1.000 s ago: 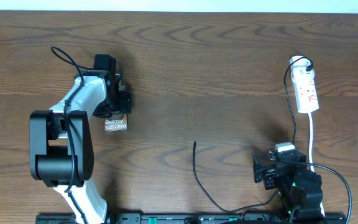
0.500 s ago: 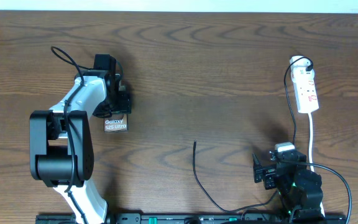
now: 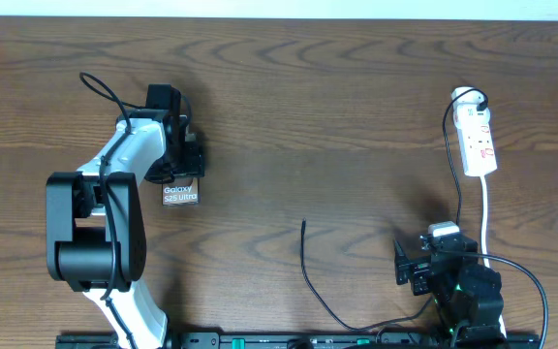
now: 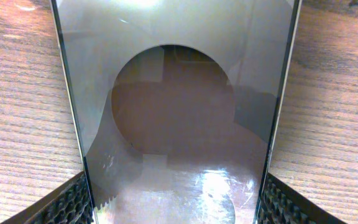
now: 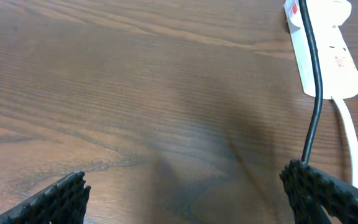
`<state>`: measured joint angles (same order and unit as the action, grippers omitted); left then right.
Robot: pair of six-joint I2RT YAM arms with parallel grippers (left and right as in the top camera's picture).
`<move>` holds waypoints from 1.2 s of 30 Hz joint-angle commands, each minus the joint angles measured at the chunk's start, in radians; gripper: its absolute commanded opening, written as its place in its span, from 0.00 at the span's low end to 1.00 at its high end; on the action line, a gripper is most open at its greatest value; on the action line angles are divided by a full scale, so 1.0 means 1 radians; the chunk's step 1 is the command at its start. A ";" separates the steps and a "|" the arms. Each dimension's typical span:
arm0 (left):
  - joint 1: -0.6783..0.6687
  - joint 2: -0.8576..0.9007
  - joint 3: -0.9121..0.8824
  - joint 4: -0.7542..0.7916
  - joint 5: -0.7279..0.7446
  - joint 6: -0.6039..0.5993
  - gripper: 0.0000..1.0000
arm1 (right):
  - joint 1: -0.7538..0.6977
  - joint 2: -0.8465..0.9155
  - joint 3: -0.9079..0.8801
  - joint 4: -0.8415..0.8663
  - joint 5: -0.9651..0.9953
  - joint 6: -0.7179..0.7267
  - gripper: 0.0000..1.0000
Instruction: Plug charger to phone and switch on socket
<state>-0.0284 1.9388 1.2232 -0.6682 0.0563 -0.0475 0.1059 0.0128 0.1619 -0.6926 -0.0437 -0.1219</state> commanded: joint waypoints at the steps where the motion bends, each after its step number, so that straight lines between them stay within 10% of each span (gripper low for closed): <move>1: -0.001 -0.071 0.021 0.004 0.022 0.010 0.07 | -0.004 -0.002 -0.003 -0.007 0.012 -0.014 0.99; 11: -0.001 -0.348 0.021 -0.035 0.072 -0.054 0.07 | -0.004 -0.002 -0.003 -0.007 0.012 -0.014 0.99; 36: 0.319 -0.652 0.021 0.091 1.152 -1.118 0.07 | -0.004 -0.002 -0.003 -0.007 0.012 -0.014 0.99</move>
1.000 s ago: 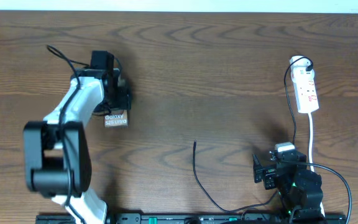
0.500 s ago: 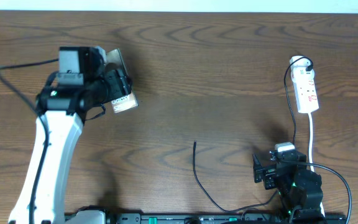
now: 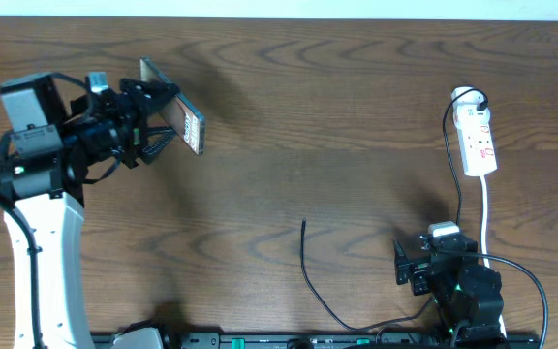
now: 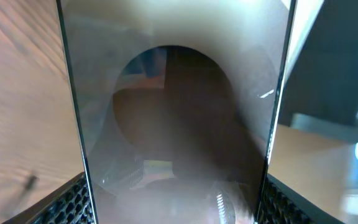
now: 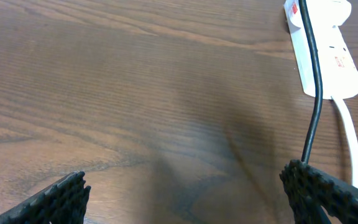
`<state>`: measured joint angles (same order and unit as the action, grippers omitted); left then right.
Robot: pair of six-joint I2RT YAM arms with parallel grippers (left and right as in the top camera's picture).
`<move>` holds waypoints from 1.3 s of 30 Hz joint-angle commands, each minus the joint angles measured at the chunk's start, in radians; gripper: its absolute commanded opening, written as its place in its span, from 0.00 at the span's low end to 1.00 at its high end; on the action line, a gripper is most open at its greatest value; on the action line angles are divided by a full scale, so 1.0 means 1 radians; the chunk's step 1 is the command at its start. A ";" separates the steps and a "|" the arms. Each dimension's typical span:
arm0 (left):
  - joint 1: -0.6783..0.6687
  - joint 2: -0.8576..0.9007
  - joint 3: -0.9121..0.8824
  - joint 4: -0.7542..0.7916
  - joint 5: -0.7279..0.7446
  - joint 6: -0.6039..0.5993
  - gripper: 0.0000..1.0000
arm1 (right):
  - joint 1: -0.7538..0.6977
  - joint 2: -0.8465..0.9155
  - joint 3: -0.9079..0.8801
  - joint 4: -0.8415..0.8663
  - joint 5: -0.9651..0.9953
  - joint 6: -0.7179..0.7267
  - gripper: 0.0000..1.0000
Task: Plug charger to phone and switch on socket
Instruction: 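Lift the phone with the left gripper and tilt it upright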
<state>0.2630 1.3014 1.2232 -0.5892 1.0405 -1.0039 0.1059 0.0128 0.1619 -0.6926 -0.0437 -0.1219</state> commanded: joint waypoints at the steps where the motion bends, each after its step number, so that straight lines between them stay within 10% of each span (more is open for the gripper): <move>1: 0.035 -0.014 0.021 0.013 0.188 -0.195 0.07 | -0.004 -0.002 -0.003 -0.007 0.012 -0.014 0.99; 12: 0.056 -0.014 0.021 0.080 0.272 -0.529 0.08 | -0.004 -0.002 -0.003 -0.007 0.012 -0.014 0.99; 26: 0.058 -0.015 0.021 0.113 0.284 -0.573 0.07 | -0.004 -0.002 -0.003 -0.007 0.012 -0.014 0.99; 33: 0.058 -0.015 0.018 0.101 0.140 -0.266 0.07 | -0.004 -0.002 -0.003 -0.007 0.012 -0.014 0.99; 39: 0.058 -0.014 0.018 -0.259 -0.291 0.005 0.07 | -0.004 -0.002 -0.003 -0.007 0.012 -0.014 0.99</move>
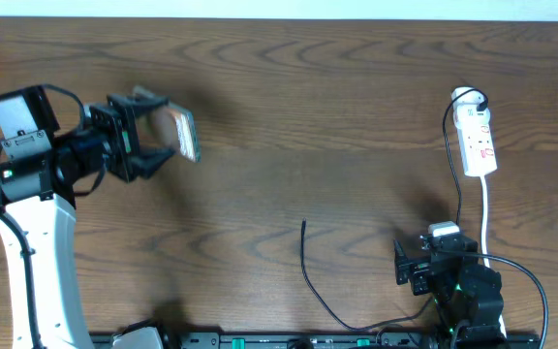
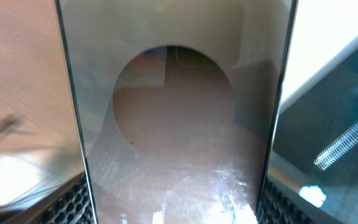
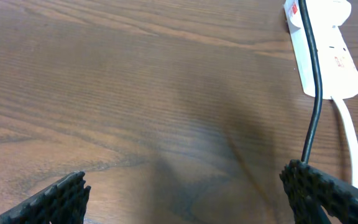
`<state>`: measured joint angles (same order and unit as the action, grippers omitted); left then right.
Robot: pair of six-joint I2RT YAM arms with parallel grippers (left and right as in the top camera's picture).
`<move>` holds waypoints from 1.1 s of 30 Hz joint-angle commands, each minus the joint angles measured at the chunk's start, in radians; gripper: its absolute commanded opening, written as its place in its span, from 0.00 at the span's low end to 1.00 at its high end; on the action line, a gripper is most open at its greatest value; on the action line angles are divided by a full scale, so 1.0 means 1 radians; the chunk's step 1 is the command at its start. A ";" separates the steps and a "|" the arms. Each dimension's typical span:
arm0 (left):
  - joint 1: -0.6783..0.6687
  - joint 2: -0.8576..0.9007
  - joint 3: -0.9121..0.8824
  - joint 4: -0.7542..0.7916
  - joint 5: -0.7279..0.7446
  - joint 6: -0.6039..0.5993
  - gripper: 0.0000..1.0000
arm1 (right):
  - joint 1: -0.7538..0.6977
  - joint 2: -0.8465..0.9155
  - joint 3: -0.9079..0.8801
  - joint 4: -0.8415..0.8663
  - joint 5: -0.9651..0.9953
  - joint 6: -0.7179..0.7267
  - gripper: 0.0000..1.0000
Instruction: Plug charger to phone and switch on socket
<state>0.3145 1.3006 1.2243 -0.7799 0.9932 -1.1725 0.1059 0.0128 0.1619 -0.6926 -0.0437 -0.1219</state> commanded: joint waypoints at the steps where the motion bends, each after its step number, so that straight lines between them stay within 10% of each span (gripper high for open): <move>1: 0.006 -0.014 0.017 -0.100 -0.290 0.190 0.07 | -0.004 -0.002 -0.003 -0.007 0.012 -0.014 0.99; 16: -0.020 -0.014 0.016 -0.169 -0.446 0.221 0.07 | -0.004 -0.002 -0.003 0.014 0.011 -0.014 0.99; 25: -0.020 -0.014 0.016 -0.166 -0.445 0.204 0.07 | -0.004 0.032 0.022 0.292 -0.239 0.290 0.99; 33: -0.020 -0.013 0.016 -0.145 -0.448 0.165 0.07 | -0.004 0.683 0.472 0.280 -0.424 0.251 0.99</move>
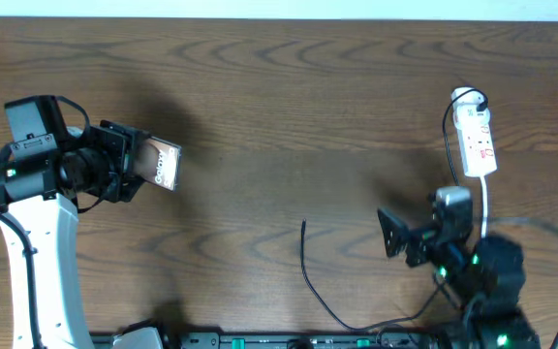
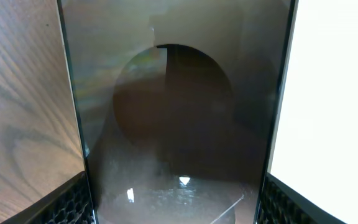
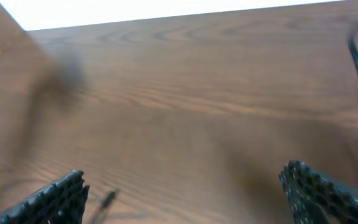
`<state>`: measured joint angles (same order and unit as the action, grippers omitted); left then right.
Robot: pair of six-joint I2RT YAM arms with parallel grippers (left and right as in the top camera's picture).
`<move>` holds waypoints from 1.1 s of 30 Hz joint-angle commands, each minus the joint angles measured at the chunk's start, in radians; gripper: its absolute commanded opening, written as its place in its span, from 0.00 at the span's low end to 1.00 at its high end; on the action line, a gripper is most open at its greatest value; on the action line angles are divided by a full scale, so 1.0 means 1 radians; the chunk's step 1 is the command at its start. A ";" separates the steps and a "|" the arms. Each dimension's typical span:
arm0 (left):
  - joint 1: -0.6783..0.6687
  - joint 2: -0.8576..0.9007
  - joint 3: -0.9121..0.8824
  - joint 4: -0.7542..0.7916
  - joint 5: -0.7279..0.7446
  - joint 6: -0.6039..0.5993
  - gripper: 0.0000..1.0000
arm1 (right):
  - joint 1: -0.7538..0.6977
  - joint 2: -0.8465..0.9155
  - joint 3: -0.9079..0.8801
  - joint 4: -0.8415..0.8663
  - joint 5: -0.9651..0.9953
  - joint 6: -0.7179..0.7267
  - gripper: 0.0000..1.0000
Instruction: Plug charger to phone and switch on socket
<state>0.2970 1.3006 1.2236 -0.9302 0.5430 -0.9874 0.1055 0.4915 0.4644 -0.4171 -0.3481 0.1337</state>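
Observation:
My left gripper (image 1: 136,165) is shut on the phone (image 1: 164,167), holding it off the table at the left; the phone's dark glass (image 2: 176,118) fills the left wrist view between the pads (image 2: 73,202). The black charger cable lies at the table's middle front, its free tip (image 1: 303,225) pointing away from me; in the right wrist view the tip (image 3: 107,198) shows blurred at lower left. The white socket strip (image 1: 478,141) lies at the right with a plug in it. My right gripper (image 1: 395,242) stands open above the table, right of the cable tip, nothing between its fingers.
The brown wooden table (image 1: 289,107) runs to a white edge at the back. The strip's white lead (image 1: 486,218) and a black cable (image 1: 450,136) run down the right side toward my right arm. A black rail (image 1: 289,341) lines the front edge.
My right arm has lifted and swung left, its camera now facing the table's middle and the cable tip. My left gripper has brought the phone lower and slightly left, turned differently.
At first my left gripper was shut on the phone lying flat on the table at left. Then it held the phone raised and tilted near the back left, shifting it between moments. The right arm stayed parked at the front right until now.

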 commanded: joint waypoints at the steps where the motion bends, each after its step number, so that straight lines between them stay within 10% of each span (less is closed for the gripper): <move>1: -0.002 -0.012 0.016 0.005 0.000 -0.020 0.07 | -0.004 0.327 0.273 -0.016 -0.184 -0.005 0.99; 9: -0.017 0.027 0.016 0.008 -0.014 -0.054 0.07 | 0.003 1.019 0.793 0.058 -0.879 0.101 0.99; 17: -0.150 0.104 0.016 0.055 -0.074 -0.129 0.07 | 0.111 1.355 0.809 0.494 -0.953 0.502 0.99; 33: -0.342 0.124 0.016 0.109 -0.291 -0.550 0.07 | 0.412 1.446 0.809 0.594 -0.771 0.497 0.99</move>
<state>-0.0422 1.4273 1.2232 -0.8253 0.2996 -1.4109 0.4946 1.9385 1.2613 0.1761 -1.1694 0.6250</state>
